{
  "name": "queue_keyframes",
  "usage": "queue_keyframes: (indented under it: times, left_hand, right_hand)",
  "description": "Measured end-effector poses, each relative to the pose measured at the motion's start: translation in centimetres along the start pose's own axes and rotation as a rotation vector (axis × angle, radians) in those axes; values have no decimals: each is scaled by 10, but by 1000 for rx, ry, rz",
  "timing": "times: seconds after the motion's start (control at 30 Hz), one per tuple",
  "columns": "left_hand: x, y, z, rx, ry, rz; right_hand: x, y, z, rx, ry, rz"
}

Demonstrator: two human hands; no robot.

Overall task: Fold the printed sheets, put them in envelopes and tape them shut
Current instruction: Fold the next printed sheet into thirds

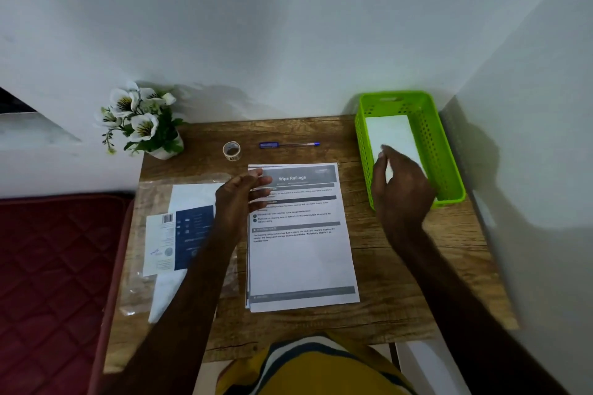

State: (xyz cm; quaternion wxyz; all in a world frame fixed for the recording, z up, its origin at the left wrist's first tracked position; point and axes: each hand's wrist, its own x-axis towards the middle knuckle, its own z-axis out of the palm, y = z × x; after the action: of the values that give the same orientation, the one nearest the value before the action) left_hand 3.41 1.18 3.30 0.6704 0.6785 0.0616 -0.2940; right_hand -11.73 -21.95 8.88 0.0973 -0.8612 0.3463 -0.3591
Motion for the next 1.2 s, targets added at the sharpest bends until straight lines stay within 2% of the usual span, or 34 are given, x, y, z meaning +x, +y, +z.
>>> queue_keyframes:
  times: [0.07, 0.17, 0.27, 0.37, 0.47, 0.53, 0.8, 1.03, 1.2]
  left_hand:
    - [1, -1, -1, 199, 74, 119]
    - [1, 0, -5, 596, 174, 334]
    - [5, 1, -7, 967, 193, 517]
    - [11, 6, -4, 1205, 93, 523]
    - [20, 11, -1, 1303, 8, 539]
    - [25, 11, 0, 1359, -42, 553]
    - [37, 19, 4, 1400, -123, 543]
    - [42, 25, 8, 1441, -151, 510]
    - [40, 28, 13, 1499, -149, 551]
  right_hand:
    - [-23, -5, 1, -9, -19, -144]
    - [-55, -15, 8, 82, -233, -295]
    - [-70, -24, 22, 135, -449, -300]
    - [-64, -29, 38, 128, -569, -261]
    - [-50, -30, 58, 52, -775, -233]
    - [-44, -29, 69, 7, -852, -225]
    - [-34, -25, 83, 65, -886, -146]
    - [-29, -25, 82, 75, -900, -159]
    - [-30, -27, 83, 71, -914, -164]
